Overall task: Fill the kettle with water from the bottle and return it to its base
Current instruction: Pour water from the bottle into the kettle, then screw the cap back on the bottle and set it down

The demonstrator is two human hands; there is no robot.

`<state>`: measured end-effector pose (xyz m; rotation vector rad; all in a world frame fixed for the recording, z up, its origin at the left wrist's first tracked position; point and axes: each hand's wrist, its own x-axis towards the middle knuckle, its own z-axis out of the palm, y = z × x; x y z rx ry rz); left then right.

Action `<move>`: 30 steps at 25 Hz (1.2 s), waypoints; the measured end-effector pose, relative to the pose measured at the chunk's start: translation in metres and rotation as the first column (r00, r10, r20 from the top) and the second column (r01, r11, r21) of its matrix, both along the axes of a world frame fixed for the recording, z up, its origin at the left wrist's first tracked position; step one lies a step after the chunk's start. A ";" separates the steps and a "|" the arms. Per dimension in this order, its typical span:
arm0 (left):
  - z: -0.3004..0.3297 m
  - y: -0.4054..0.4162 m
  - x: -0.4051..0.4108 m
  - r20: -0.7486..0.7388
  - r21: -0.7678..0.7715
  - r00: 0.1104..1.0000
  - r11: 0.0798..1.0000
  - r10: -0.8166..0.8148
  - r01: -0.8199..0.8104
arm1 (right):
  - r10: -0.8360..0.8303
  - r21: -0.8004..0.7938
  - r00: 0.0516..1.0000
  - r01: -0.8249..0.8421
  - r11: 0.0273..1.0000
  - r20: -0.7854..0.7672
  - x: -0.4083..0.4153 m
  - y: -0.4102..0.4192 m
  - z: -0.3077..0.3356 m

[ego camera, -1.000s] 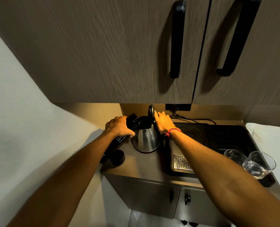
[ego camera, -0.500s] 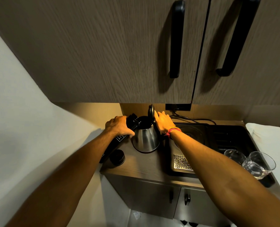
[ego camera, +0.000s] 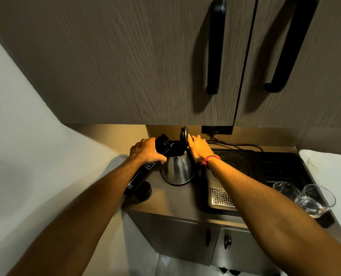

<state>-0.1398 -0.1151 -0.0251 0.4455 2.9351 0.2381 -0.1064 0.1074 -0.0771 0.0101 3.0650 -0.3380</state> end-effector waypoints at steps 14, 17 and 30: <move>-0.012 -0.018 -0.013 0.006 0.657 0.958 0.721 0.287 -0.220 | -0.018 0.018 1.000 0.017 1.000 0.013 0.005 -0.002 0.008; -0.024 -0.027 -0.013 0.042 0.727 0.935 0.631 0.351 -0.270 | -0.028 0.017 0.999 0.027 0.999 0.017 0.007 -0.004 0.010; -0.069 -0.031 -0.004 0.231 0.790 0.860 0.429 0.455 -0.439 | -0.094 -0.021 0.995 0.093 0.995 -0.039 0.014 -0.012 0.019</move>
